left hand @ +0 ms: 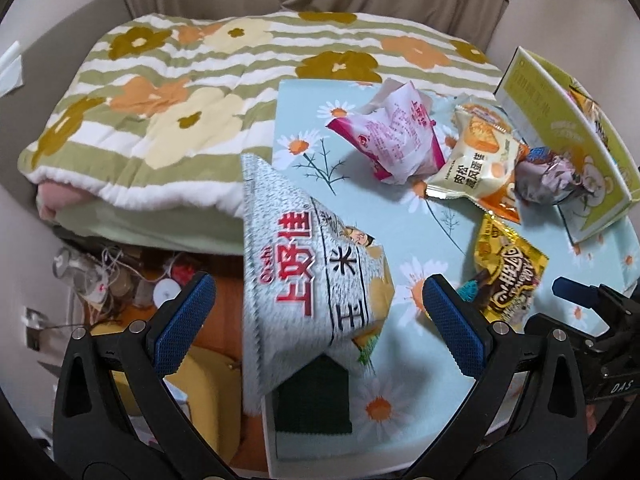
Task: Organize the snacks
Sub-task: 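Grasp the white corn-snack bag with the left tool while the right tool grasps the gold bag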
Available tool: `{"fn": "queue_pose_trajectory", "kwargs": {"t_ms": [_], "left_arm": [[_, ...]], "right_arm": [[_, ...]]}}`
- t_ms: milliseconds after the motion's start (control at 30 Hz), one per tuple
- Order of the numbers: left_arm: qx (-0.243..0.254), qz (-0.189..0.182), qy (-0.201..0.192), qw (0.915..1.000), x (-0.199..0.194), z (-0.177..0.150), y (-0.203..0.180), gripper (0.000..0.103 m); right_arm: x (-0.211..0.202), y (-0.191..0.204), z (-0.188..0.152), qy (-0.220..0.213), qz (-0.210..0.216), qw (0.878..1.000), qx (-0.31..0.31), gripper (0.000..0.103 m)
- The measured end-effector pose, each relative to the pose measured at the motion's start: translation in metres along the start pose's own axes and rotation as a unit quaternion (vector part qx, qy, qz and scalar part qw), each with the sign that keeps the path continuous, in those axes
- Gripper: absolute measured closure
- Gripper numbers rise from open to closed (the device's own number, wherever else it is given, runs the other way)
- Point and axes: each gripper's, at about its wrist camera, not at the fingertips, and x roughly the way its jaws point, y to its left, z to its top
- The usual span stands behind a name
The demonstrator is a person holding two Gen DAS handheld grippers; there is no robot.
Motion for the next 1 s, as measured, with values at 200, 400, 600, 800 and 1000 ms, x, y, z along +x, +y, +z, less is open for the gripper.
{"fn": "queue_pose_trajectory", "kwargs": {"t_ms": [200,400,600,800,1000], "left_arm": [[0.028,0.032,-0.007,0.9991,0.014,0.005,-0.011,0.001],[0.038,0.041,0.007,0.9984,0.024,0.007,-0.010,0.028],[0.046,0.034,0.004,0.9984,0.024,0.004,-0.012,0.035],[0.035,0.025,0.005,0.9991,0.021,0.006,-0.010,0.036],[0.020,0.015,-0.006,0.9997,0.009,0.009,-0.003,0.036]], "right_arm": [[0.014,0.004,0.002,-0.006,-0.002,1.000,0.000,0.001],[0.025,0.009,0.008,-0.004,-0.007,1.000,-0.001,0.001],[0.030,0.014,0.013,-0.012,-0.020,1.000,-0.009,0.001],[0.037,0.015,0.014,-0.008,-0.022,1.000,-0.014,0.001],[0.041,0.020,0.016,-0.009,-0.027,0.999,-0.021,0.001]]}}
